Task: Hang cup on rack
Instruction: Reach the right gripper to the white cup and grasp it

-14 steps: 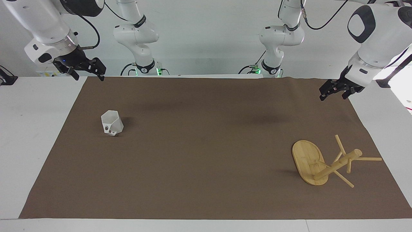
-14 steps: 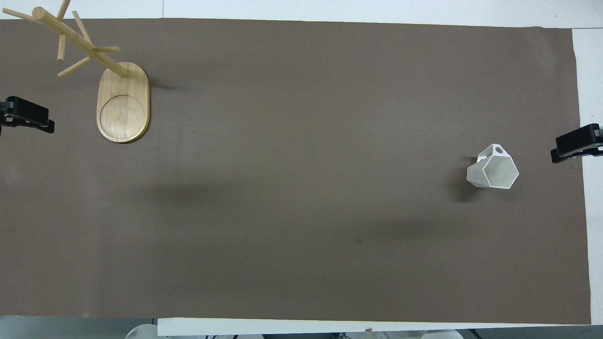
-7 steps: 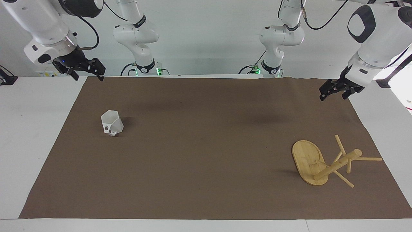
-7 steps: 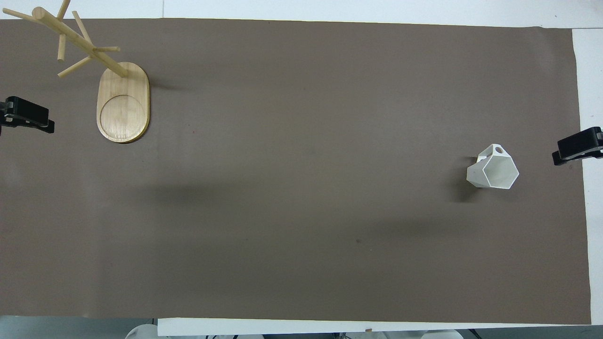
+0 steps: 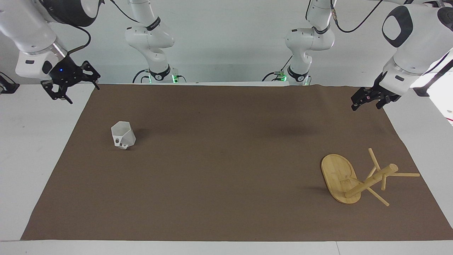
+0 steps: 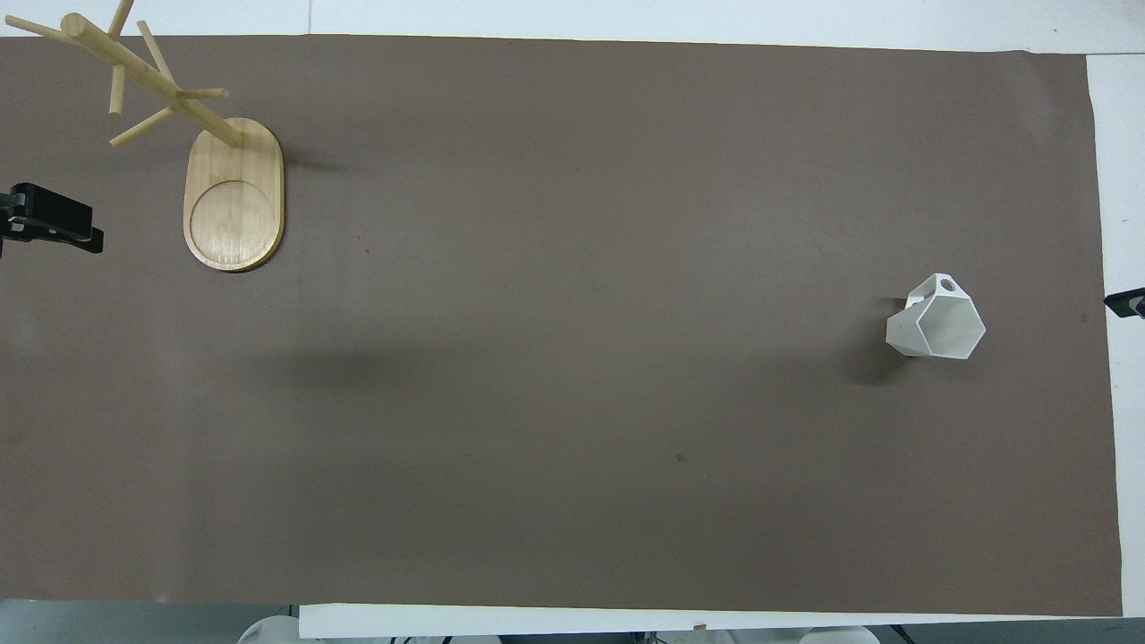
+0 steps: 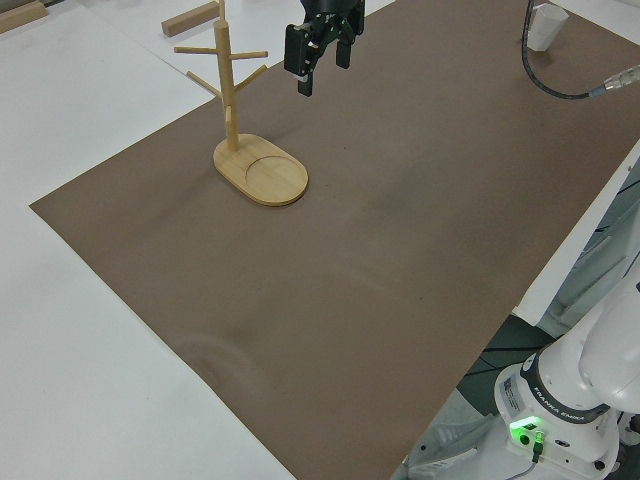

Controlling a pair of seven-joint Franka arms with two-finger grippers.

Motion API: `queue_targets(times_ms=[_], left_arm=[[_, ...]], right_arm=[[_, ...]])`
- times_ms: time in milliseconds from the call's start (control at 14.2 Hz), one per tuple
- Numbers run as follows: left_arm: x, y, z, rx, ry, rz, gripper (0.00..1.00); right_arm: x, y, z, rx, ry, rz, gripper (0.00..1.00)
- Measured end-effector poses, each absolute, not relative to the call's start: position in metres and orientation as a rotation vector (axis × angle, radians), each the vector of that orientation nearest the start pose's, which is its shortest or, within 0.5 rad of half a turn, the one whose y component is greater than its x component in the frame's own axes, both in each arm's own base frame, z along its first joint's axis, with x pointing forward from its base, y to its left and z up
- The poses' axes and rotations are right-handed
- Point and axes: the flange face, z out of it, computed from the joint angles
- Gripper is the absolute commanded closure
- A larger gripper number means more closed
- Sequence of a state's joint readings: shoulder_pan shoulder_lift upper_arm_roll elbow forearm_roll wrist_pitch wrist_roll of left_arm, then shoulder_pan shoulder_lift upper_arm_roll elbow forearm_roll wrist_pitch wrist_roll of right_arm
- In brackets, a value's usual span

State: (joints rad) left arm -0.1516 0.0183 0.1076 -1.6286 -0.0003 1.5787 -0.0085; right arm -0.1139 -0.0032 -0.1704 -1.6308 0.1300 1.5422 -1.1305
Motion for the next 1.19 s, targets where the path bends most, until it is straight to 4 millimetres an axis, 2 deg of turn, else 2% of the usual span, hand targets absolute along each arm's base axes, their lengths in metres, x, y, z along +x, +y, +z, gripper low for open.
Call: queue_targets(times_ms=[141,281,492,632,773,914,1054,1195], left_arm=[[0.557,-0.025,0.588,-3.136,0.056,0.107,0.0],[0.557,-0.025,0.588,-3.136,0.056,0.107,0.0],[0.557,-0.025,0.588,-3.136,0.056,0.107,0.0],[0.557,-0.025,0.588,-3.136,0.056,0.107,0.0],[0.557,-0.025,0.588,-3.136,0.056,0.107,0.0],[0.557,-0.025,0.588,-3.136,0.056,0.107,0.0],[0.557,-0.025,0.588,-3.136,0.056,0.107,0.0],[0.557,-0.025,0.588,-3.136,0.056,0.107,0.0]], right_arm=[[0.533,-0.183,0.566,-2.495,-1.383,-0.184,0.0],[0.532,-0.223,0.525,-2.278,-1.497,-0.33,0.0],[0.518,-0.286,0.443,-2.004,-1.53,-0.532,0.0],[0.504,-0.314,0.38,-1.829,-1.498,-0.701,0.0],[0.497,-0.323,0.317,-1.676,-1.463,-0.859,0.0],[0.497,-0.314,0.265,-1.566,-1.422,-0.958,0.0],[0.498,-0.298,0.225,-1.471,-1.407,-1.027,0.0],[0.498,-0.283,0.207,-1.41,-1.416,-1.057,0.0]])
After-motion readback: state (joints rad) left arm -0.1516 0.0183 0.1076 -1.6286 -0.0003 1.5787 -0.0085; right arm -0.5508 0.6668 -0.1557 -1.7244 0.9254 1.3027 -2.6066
